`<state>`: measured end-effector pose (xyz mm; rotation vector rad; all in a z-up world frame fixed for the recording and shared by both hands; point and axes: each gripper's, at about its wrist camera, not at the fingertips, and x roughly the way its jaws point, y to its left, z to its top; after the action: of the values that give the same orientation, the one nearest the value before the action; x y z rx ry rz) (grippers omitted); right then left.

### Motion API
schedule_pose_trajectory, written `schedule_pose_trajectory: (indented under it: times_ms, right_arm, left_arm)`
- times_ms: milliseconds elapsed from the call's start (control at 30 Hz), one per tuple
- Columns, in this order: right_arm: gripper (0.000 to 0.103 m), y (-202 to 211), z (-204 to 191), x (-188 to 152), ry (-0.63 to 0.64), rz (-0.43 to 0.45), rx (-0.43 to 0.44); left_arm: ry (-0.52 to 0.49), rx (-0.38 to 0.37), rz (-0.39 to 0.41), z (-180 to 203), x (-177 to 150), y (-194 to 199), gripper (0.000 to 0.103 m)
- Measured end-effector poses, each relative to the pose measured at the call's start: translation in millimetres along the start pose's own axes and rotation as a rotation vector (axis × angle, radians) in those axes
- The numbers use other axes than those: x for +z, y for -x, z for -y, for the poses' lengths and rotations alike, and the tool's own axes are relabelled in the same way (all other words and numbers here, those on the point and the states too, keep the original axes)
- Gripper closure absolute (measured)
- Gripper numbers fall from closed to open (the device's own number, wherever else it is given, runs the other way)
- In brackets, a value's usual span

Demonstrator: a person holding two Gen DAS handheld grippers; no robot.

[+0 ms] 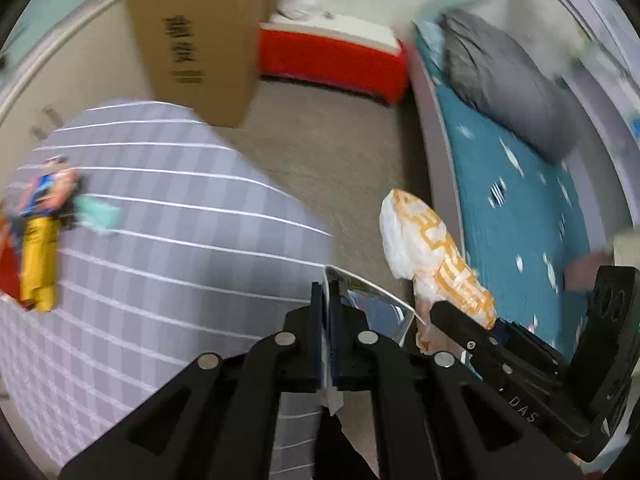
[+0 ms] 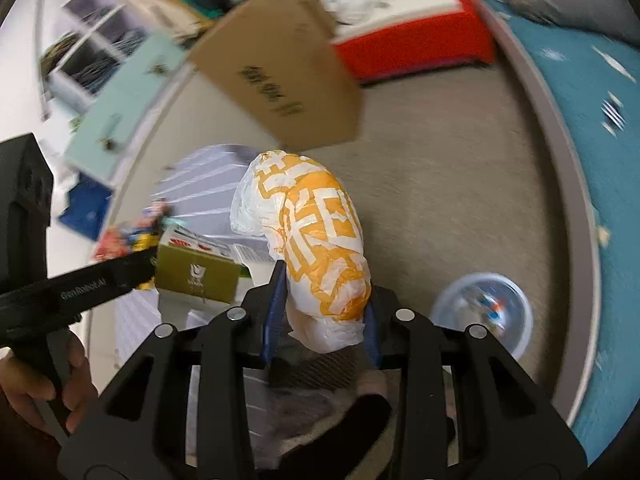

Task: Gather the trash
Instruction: 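Carry the white carton and plastic bag in both grippers over the bucket, then open the right gripper, then the left, dropping bag and carton into the bucket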

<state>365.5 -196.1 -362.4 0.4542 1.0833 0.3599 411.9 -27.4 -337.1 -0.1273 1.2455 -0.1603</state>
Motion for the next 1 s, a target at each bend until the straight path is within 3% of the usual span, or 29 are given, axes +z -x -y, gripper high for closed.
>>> schedule_pose_trajectory:
  times_ms: [200, 433, 600, 700, 1000]
  right_arm:
    - [0.07, -10, 89, -46, -0.152, -0.072, -0.133]
    - [0.069, -52, 153, -94, -0.317, -0.151, -0.204]
    - [0.053, -83, 195, -114, -0.411, -0.173, -0.248]
    - [0.046, -93, 209, -118, -0.454, -0.176, -0.257]
    - [0.044, -74, 205, -117, -0.458, -0.171, -0.274]
  left_arm:
    - [-0.094, -0.045, -0.122, 54, -21, -78, 0.1]
    - [-0.175, -0.038, -0.237, 83, -57, -161, 0.1]
    - [-0.223, -0.004, -0.286, 88, -74, -205, 0.1]
    - [-0.238, 0.001, -0.304, 91, -78, -220, 0.1]
    - [-0.274, -0.004, -0.328, 102, -81, -231, 0.1]
